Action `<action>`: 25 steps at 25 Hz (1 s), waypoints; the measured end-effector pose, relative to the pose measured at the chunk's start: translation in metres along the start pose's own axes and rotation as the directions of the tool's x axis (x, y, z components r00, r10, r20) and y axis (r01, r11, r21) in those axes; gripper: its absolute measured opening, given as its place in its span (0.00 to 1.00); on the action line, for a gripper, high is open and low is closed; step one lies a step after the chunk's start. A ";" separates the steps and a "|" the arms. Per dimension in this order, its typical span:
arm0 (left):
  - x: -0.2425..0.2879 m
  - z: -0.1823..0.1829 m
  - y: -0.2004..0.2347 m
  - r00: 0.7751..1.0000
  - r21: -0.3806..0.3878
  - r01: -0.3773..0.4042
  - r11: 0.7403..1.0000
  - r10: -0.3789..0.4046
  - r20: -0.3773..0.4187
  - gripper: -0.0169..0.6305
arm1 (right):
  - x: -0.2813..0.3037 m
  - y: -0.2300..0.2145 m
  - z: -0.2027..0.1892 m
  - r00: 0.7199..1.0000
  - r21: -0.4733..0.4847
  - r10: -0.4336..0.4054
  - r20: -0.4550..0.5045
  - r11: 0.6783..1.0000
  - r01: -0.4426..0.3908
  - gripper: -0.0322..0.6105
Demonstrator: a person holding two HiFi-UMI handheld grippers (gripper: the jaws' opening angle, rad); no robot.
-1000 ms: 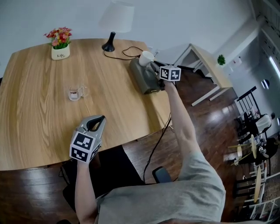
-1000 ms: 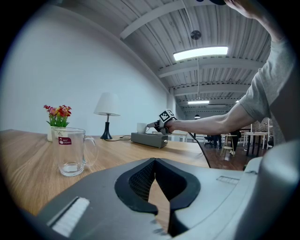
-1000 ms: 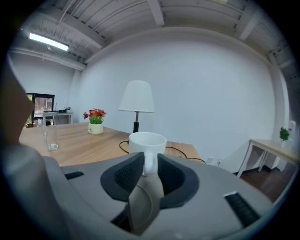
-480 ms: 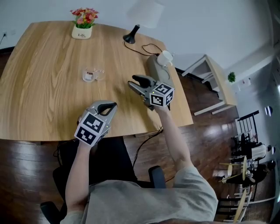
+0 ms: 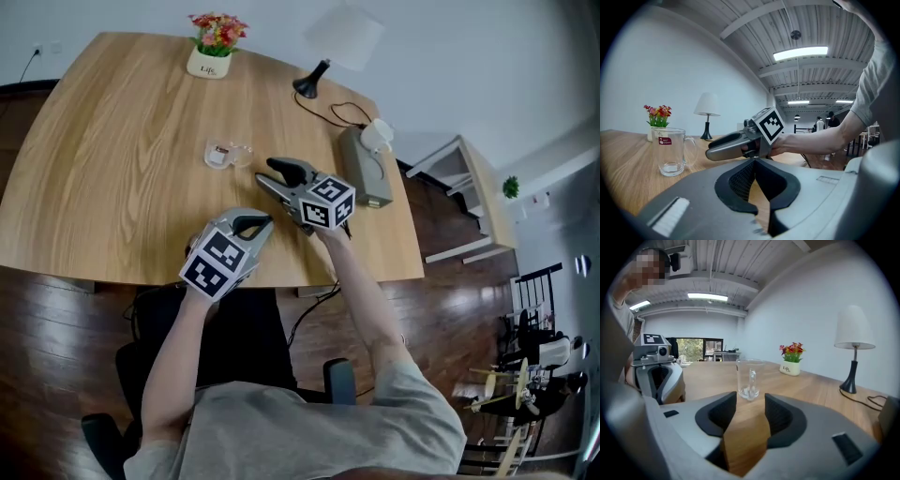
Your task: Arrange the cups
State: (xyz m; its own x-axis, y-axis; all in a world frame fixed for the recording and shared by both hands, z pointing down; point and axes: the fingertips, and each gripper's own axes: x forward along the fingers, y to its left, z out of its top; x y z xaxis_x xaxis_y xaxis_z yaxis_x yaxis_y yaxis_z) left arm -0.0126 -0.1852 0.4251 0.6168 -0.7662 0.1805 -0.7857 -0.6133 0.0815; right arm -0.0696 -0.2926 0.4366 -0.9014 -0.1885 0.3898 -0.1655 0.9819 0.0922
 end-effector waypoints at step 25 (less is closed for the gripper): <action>-0.012 -0.002 0.006 1.000 0.004 -0.006 1.000 0.006 0.002 0.04 | -0.070 -0.031 0.051 0.981 0.136 -0.115 0.159 0.986 0.094 0.15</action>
State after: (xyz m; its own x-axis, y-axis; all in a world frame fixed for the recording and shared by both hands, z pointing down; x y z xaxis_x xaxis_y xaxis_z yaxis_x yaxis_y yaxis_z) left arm -0.0249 -0.1796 0.4258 0.6119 -0.7704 0.1790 -0.7894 -0.6091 0.0769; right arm -0.0223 -0.3089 0.3597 -0.9284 -0.2949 0.2260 -0.3020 0.9533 0.0031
